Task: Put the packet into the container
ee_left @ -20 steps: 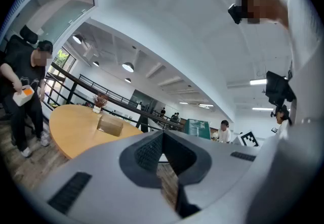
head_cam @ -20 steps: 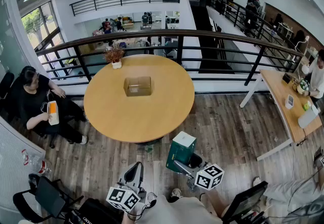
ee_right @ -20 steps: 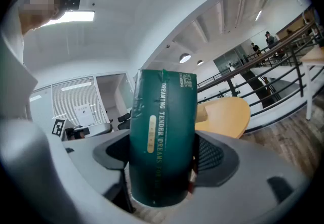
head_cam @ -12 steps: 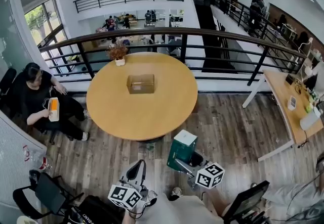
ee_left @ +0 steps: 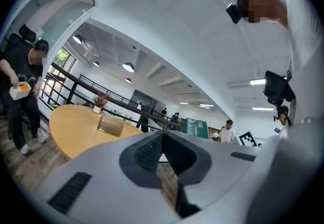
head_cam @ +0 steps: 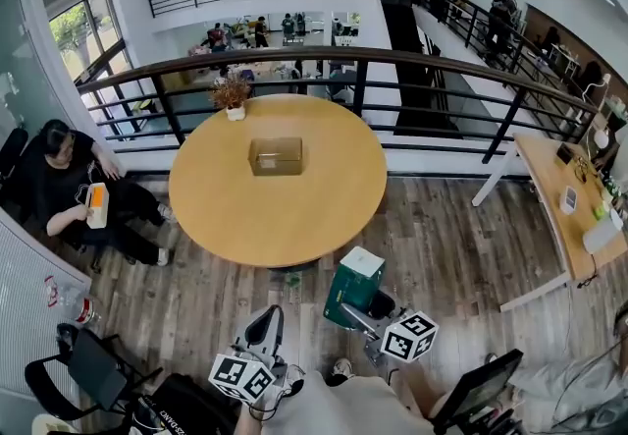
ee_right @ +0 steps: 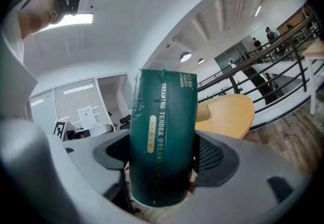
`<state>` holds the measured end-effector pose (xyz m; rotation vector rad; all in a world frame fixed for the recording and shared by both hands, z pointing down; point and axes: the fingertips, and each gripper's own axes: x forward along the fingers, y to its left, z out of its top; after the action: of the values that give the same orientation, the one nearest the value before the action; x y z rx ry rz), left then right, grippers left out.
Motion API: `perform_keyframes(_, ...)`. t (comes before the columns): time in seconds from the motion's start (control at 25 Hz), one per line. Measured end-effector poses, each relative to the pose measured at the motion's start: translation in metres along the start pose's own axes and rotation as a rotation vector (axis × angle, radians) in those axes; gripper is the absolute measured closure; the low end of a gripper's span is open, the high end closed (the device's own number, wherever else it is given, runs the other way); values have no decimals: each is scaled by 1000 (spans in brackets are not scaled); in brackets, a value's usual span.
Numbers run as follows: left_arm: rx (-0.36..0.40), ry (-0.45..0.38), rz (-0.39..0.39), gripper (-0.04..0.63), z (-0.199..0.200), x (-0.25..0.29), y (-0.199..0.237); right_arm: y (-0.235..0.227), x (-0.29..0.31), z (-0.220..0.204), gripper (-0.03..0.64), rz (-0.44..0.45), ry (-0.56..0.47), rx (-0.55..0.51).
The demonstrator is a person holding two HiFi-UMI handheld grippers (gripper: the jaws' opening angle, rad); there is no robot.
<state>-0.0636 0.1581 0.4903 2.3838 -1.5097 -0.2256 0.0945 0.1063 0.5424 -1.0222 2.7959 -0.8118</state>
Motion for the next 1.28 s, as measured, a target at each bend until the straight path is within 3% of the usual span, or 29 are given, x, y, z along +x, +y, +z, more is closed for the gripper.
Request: perform_keyframes(1.28,-5,-9,95,591,-15,26,-30,-37,-17,14,249,63,28,-33)
